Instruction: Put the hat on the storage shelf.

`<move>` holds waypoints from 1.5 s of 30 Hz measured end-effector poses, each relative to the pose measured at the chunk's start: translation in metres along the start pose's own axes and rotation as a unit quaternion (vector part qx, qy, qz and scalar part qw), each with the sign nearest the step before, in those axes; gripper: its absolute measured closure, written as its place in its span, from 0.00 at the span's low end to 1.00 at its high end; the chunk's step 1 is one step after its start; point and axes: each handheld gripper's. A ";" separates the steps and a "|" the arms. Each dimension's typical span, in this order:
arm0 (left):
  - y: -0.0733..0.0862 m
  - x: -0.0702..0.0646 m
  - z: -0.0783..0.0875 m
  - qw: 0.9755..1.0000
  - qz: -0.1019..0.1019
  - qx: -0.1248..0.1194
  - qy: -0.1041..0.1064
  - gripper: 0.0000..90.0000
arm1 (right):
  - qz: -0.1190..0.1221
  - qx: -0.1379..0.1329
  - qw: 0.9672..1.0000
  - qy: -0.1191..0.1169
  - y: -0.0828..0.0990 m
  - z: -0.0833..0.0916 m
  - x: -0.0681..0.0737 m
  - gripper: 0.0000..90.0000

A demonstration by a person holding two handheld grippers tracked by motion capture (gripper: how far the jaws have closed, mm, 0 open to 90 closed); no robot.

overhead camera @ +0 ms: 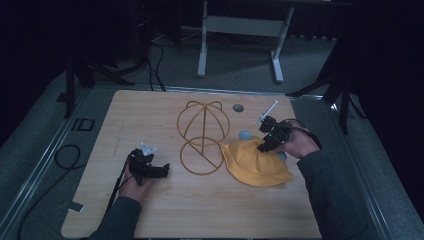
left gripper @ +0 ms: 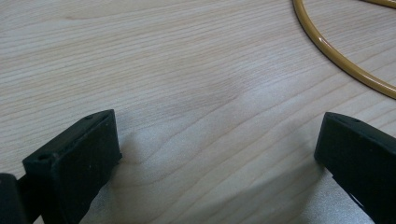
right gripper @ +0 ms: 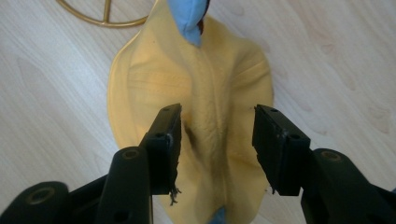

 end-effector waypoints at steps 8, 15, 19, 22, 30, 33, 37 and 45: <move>0.000 0.000 0.000 1.000 0.001 0.000 0.000 0.00 | -0.002 0.017 0.999 -0.031 -0.003 -0.010 -0.002 0.72; 0.000 0.000 0.000 1.000 0.000 0.000 0.000 0.00 | 0.001 0.015 1.000 -0.027 -0.001 -0.009 -0.001 0.91; 0.000 0.000 0.000 1.000 0.001 0.000 0.001 0.00 | -0.004 0.007 1.000 -0.021 0.000 -0.007 -0.002 0.92; 0.000 0.000 0.000 1.000 0.001 0.000 0.001 0.00 | -0.008 0.006 1.000 -0.022 0.000 -0.007 -0.002 0.92; 0.000 0.000 0.000 1.000 0.001 0.000 0.000 0.00 | -0.025 -0.011 1.000 -0.012 0.000 -0.006 -0.002 0.93; 0.000 0.000 0.000 1.000 0.001 0.000 0.000 0.00 | -0.032 -0.019 0.999 -0.009 -0.001 -0.005 -0.001 0.93; 0.000 0.000 0.000 1.000 0.000 0.000 0.000 0.00 | -0.041 -0.025 0.999 -0.004 -0.002 -0.003 -0.002 0.93; 0.000 0.000 0.000 1.000 0.000 0.000 0.000 0.00 | -0.071 -0.052 0.996 0.007 0.000 0.003 -0.006 0.93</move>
Point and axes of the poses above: each handheld gripper's, and its own axes: z roughly backward along the jaws, y roughly out of its underside, x roughly to its left, and after that the axes turned 11 degrees about x, right-handed
